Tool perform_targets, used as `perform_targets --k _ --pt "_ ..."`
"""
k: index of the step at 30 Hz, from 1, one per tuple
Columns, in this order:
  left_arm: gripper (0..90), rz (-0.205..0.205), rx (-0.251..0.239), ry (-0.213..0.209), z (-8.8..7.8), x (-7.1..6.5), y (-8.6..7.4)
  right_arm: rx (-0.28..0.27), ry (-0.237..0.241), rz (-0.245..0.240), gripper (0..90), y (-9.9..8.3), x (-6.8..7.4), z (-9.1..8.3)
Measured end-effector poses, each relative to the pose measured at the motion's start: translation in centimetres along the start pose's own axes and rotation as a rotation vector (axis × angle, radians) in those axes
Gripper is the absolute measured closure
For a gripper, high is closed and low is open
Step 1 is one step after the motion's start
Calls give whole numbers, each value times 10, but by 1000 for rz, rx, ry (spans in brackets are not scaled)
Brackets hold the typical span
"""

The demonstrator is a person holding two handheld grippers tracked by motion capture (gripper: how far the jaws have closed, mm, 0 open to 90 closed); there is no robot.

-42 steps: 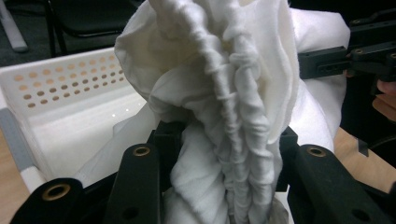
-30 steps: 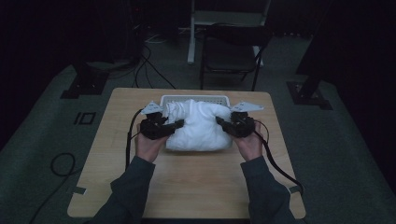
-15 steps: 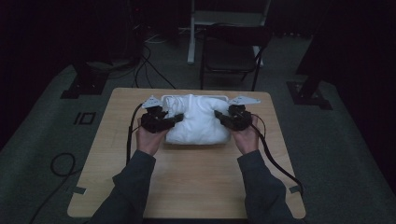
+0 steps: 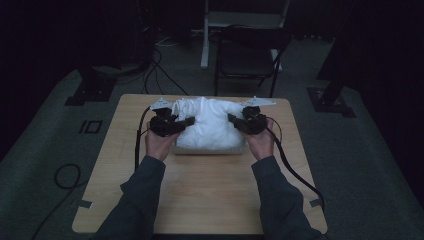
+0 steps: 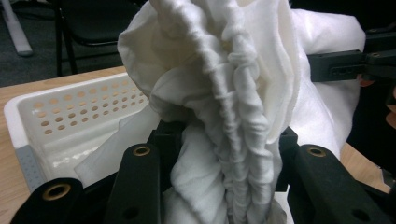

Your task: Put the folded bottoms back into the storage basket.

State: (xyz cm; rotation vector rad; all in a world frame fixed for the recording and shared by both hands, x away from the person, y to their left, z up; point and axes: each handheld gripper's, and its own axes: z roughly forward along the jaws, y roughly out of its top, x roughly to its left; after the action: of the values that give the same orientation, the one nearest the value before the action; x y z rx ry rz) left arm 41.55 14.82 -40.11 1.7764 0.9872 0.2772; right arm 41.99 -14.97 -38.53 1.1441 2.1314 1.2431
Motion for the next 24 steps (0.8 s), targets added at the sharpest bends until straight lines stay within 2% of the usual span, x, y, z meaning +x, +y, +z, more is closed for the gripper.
perform_targets --k 14,24 --pt "591 -5 -2 0 4 4 3 -2 2 16 708 2 -5 5" --pt "591 -3 0 10 6 6 7 3 -6 8 708 7 -6 7"
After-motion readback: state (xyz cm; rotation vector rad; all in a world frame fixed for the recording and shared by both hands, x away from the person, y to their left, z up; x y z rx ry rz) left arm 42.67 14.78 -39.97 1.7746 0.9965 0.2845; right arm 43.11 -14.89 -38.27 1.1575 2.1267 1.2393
